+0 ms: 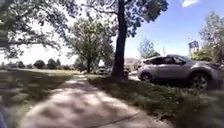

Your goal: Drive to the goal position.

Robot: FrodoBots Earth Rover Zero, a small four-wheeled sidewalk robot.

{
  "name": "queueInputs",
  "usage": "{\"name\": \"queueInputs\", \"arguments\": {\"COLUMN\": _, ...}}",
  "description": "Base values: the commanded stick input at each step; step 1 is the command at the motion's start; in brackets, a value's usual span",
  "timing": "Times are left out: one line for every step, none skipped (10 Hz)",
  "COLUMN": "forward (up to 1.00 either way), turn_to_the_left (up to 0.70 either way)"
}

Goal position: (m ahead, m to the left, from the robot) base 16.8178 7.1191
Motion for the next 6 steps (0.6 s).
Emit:
{"name": "queueInputs", "arguments": {"forward": 0.7, "turn_to_the_left": 0.0}}
{"name": "queueInputs", "arguments": {"forward": 0.7, "turn_to_the_left": 0.13}}
{"name": "queueInputs", "arguments": {"forward": 0.7, "turn_to_the_left": 0.35}}
{"name": "queueInputs", "arguments": {"forward": 0.7, "turn_to_the_left": 0.35}}
{"name": "queueInputs", "arguments": {"forward": 0.7, "turn_to_the_left": 0.35}}
{"name": "queueInputs", "arguments": {"forward": 0.7, "turn_to_the_left": 0.35}}
